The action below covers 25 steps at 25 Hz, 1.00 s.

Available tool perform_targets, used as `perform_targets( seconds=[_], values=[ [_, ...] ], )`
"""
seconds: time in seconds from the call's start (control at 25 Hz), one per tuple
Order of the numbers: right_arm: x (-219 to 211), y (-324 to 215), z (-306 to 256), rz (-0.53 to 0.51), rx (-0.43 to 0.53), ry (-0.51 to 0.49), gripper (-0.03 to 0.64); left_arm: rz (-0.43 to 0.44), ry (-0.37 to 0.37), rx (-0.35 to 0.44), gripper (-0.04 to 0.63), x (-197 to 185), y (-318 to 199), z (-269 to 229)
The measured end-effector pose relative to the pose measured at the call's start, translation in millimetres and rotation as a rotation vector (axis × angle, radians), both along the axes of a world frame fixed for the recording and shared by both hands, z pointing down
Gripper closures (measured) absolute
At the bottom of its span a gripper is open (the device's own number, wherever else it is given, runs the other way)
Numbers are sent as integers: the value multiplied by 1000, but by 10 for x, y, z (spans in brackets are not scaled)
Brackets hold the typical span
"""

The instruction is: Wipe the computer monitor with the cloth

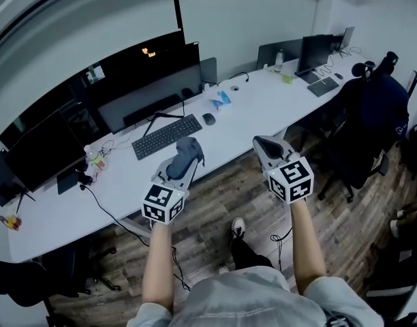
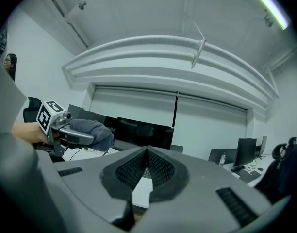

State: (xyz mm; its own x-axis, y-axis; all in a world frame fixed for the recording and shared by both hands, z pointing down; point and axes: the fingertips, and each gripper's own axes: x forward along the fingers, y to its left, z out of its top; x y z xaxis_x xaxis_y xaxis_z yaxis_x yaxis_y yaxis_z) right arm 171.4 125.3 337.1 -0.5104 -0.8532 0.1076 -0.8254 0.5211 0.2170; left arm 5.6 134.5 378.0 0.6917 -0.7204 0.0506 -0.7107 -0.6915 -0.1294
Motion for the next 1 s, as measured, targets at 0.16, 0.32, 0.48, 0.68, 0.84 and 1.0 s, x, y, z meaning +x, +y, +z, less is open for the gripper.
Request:
perform_targets(
  seconds=[0.16, 0.32, 0.48, 0.68, 0.84, 1.0],
  values=[
    [-37, -329, 159, -34, -32, 20, 615, -20, -13, -23, 541, -82, -315, 83],
    [-15, -823, 285, -45, -60, 16, 615, -30, -25, -36, 541, -107, -785, 140],
    [40, -1427, 293, -60, -69, -26, 615, -33, -42, -58, 541, -77, -1370, 171],
    [215, -2188, 244, -65, -73, -4, 615, -42, -48, -80, 541, 106, -2200, 129],
    [276, -2762, 113, -89, -93, -14, 617, -39, -41, -79, 541, 278, -2848, -3],
    [299, -3232, -27, -104, -93, -42, 617, -33, -21, -61, 541, 422, -3402, -98]
  ],
)
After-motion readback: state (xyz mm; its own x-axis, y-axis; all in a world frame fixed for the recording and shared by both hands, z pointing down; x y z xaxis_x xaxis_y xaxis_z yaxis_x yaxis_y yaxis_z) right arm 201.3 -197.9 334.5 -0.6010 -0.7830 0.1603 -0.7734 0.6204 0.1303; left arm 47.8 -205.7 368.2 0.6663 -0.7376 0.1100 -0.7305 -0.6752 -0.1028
